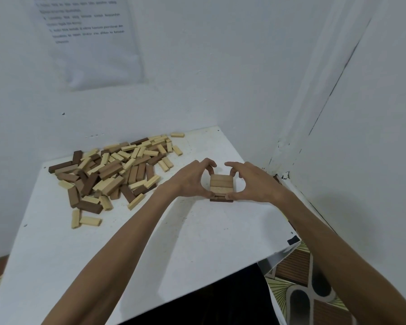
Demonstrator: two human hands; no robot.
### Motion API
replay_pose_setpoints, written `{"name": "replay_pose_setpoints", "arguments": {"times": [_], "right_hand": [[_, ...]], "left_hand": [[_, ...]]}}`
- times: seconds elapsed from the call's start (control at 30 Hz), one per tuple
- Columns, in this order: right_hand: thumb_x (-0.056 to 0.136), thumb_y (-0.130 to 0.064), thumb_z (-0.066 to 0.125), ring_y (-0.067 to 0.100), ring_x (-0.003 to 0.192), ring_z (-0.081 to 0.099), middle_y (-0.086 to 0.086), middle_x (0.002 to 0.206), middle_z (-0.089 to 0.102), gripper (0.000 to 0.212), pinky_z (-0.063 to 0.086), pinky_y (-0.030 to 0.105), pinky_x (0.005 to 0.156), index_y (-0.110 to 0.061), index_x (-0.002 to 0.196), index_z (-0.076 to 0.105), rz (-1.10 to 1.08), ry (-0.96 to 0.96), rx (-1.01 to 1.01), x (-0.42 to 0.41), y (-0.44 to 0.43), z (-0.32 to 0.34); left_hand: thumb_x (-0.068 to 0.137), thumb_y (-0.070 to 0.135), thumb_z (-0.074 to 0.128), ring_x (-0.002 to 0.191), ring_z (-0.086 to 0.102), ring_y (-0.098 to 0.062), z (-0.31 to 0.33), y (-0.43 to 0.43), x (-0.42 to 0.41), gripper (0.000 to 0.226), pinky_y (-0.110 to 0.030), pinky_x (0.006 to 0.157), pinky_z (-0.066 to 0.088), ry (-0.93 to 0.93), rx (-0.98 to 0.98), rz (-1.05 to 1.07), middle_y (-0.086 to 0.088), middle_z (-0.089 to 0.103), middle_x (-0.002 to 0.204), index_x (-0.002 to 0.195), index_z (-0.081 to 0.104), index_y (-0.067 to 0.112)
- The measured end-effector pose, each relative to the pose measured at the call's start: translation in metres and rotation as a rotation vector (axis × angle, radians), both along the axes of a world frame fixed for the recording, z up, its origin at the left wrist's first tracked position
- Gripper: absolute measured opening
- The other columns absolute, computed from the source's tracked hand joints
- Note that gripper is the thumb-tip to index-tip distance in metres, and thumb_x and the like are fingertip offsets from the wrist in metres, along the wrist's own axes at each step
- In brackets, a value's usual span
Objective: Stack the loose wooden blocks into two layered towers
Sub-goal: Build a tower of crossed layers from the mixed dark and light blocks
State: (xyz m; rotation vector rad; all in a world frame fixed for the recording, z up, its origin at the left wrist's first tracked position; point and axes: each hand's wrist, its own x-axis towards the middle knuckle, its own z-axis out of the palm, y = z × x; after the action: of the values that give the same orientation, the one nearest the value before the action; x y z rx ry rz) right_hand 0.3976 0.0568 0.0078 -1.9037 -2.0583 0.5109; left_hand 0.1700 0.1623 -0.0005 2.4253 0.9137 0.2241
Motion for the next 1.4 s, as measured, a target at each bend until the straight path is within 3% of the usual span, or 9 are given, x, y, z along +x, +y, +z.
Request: {"name": "replay_pose_setpoints", "arguments": {"times": [0.2,0.4,0.57,0.73,1.0,1.23,1.4], "right_hand": [[0.076,-0.057,0.083,-0.003,0.106,0.037,-0.024,0.126,0.051,0.097,0.039,0.026,0.088,-0.039,0.156,0.029,-0.001,-0.006,-0.009,0.001,-0.001,-0.002],[0.079,-0.056,0.081,-0.001,0.112,0.039,-0.023,0.129,0.051,0.094,0.038,0.026,0.088,-0.037,0.156,0.030,-0.005,-0.002,-0.003,-0.001,-0.002,-0.004],[0.082,-0.055,0.079,-0.002,0.112,0.038,-0.021,0.133,0.050,0.092,0.037,0.026,0.087,-0.035,0.157,0.030,0.008,-0.025,-0.011,-0.001,-0.002,-0.004],[0.082,-0.055,0.079,0.001,0.113,0.041,-0.019,0.133,0.050,0.092,0.035,0.024,0.087,-0.034,0.157,0.029,0.020,-0.020,-0.020,-0.001,0.000,-0.005],[0.081,-0.056,0.080,-0.001,0.114,0.040,-0.019,0.135,0.049,0.095,0.035,0.023,0.087,-0.034,0.158,0.028,0.029,-0.006,-0.028,0.000,-0.002,-0.004],[0.078,-0.060,0.080,-0.001,0.123,0.041,-0.024,0.141,0.046,0.099,0.038,0.027,0.092,-0.036,0.157,0.026,0.023,0.019,-0.045,-0.001,-0.003,-0.005],[0.081,-0.052,0.081,0.003,0.124,0.044,-0.028,0.135,0.049,0.093,0.036,0.025,0.088,-0.036,0.156,0.029,0.029,0.037,-0.028,-0.001,-0.002,-0.007]], "left_hand": [[0.069,0.042,0.088,0.097,0.044,-0.009,-0.002,-0.001,0.000,0.086,-0.029,0.079,0.039,0.000,-0.001,0.003,0.022,0.057,0.121,0.139,0.041,0.028],[0.069,0.042,0.088,0.097,0.044,0.003,-0.003,0.000,-0.002,0.084,-0.028,0.078,0.037,0.001,-0.022,0.013,0.024,0.057,0.121,0.138,0.041,0.029],[0.069,0.041,0.088,0.097,0.047,0.000,-0.005,0.001,-0.002,0.084,-0.027,0.079,0.039,-0.009,-0.044,0.013,0.025,0.057,0.119,0.138,0.042,0.029],[0.071,0.042,0.089,0.101,0.050,-0.008,-0.006,0.001,-0.004,0.088,-0.033,0.089,0.046,-0.001,-0.075,-0.002,0.022,0.056,0.122,0.142,0.040,0.029],[0.060,0.065,0.089,0.121,0.046,-0.007,-0.008,-0.004,-0.005,0.112,-0.038,0.103,0.043,0.007,-0.077,0.003,0.020,0.051,0.140,0.151,0.033,0.034],[0.062,0.066,0.086,0.123,0.048,-0.006,-0.010,-0.005,-0.004,0.105,-0.042,0.106,0.042,-0.019,-0.063,-0.007,0.020,0.055,0.138,0.149,0.036,0.034],[0.067,0.056,0.088,0.118,0.050,-0.005,-0.014,-0.003,-0.007,0.092,-0.043,0.105,0.042,-0.059,-0.044,0.007,0.024,0.057,0.132,0.144,0.044,0.032]]}}
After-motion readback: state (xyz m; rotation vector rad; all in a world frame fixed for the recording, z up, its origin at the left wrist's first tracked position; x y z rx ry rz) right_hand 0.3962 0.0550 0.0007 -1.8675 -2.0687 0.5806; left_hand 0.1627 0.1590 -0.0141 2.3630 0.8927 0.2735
